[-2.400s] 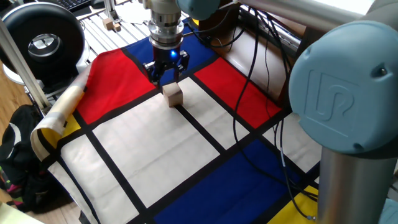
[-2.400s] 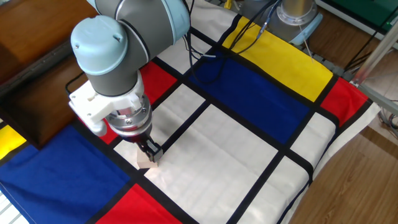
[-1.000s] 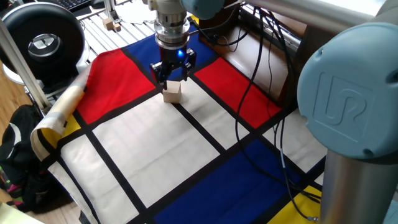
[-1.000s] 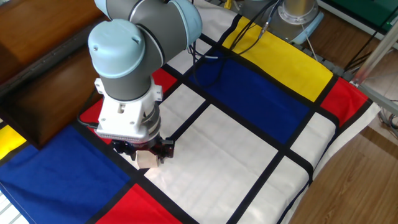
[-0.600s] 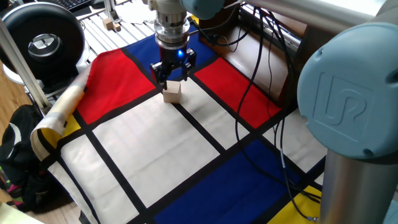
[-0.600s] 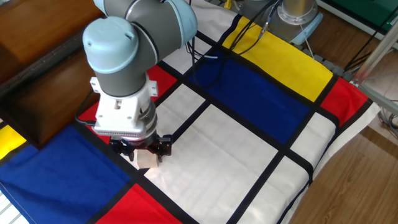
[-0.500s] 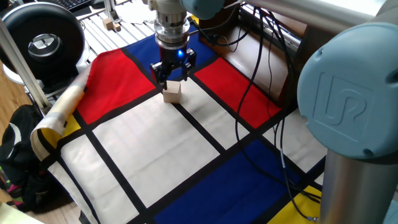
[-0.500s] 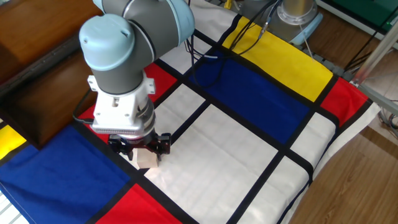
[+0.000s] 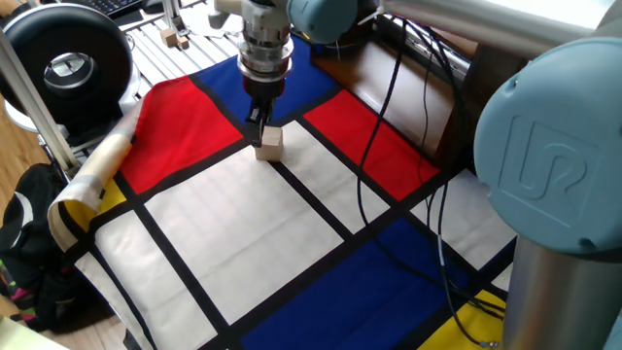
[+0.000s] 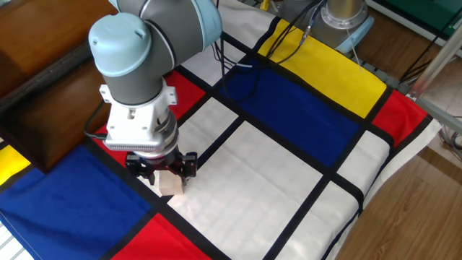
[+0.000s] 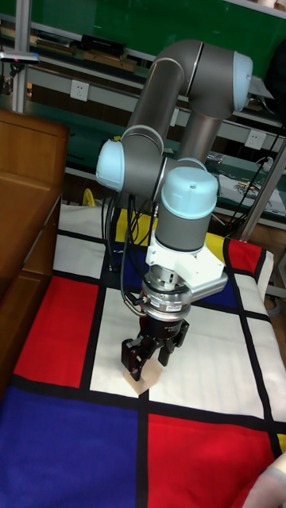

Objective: Put the object on the shelf

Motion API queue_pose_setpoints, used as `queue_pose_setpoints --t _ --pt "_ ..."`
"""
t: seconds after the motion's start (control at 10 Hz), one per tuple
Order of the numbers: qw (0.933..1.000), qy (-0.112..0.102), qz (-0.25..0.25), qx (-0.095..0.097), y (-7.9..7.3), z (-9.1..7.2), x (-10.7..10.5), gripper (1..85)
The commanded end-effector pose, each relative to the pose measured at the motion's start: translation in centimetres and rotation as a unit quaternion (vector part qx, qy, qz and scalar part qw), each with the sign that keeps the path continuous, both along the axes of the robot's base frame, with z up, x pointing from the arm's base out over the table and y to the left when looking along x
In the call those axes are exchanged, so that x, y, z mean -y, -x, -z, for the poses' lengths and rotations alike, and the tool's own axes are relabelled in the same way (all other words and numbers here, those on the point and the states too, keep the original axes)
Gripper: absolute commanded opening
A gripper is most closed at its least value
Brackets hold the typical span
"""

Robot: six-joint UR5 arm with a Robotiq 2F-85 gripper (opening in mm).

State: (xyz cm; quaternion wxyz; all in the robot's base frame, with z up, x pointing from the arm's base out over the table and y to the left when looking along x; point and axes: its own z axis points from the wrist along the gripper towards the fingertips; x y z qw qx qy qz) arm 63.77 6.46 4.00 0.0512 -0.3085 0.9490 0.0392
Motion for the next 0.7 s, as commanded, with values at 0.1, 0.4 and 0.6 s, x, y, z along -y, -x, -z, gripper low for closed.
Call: queue_pose_setpoints --t 0.1,0.4,0.6 --pt "0.9999 -0.009 0.011 0.005 -0.1 0.1 -0.1 55.3" --pt "0.9999 -0.014 0.007 0.008 -0.2 0.2 -0.4 55.7" --pt "0.9994 -0.032 0.008 0.012 -0.4 0.6 -1.3 56.3"
